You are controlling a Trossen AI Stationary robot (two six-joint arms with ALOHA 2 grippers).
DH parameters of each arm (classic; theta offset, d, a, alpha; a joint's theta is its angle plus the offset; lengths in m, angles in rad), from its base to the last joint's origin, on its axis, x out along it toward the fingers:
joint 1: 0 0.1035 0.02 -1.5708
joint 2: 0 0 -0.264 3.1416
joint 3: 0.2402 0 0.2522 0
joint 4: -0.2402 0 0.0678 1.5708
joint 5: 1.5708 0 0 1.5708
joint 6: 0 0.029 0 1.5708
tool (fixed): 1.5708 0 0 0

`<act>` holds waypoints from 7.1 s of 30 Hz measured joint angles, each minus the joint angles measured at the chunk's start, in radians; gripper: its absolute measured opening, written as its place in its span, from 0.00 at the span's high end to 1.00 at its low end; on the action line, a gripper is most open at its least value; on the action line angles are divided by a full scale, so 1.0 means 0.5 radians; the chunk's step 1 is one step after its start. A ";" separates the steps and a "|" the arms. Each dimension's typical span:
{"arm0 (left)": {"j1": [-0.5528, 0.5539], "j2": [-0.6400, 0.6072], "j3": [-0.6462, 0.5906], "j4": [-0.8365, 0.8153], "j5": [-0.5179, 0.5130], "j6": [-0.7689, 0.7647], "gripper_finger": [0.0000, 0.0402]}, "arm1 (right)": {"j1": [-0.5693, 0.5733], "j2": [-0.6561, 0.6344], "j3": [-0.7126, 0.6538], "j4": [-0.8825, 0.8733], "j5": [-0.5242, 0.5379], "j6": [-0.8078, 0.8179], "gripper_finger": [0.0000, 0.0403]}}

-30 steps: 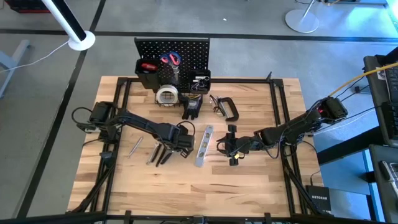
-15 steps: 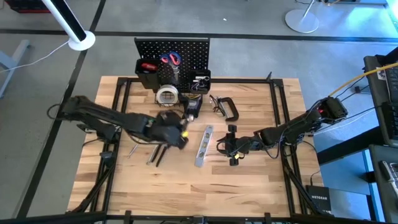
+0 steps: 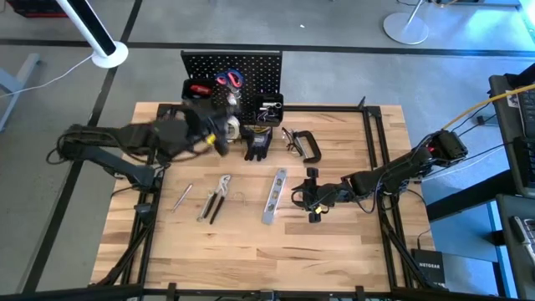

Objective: Hang tools onto peg board
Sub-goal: Put the ratchet wrench into the left black bin on the pegboard, then put the slip joint pliers into the left black bin on the pegboard

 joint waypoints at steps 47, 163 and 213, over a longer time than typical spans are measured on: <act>1.090 -0.303 -0.868 0.984 0.232 0.461 0.90 | 0.000 0.014 -0.001 -0.036 0.038 -0.002 0.52; -0.068 0.902 -1.012 -0.577 1.460 -1.572 0.54 | 0.000 0.018 0.000 0.046 0.052 0.014 0.52; -0.313 0.171 -0.838 -0.406 0.539 -1.455 0.91 | 0.000 0.018 0.000 0.044 0.052 0.014 0.52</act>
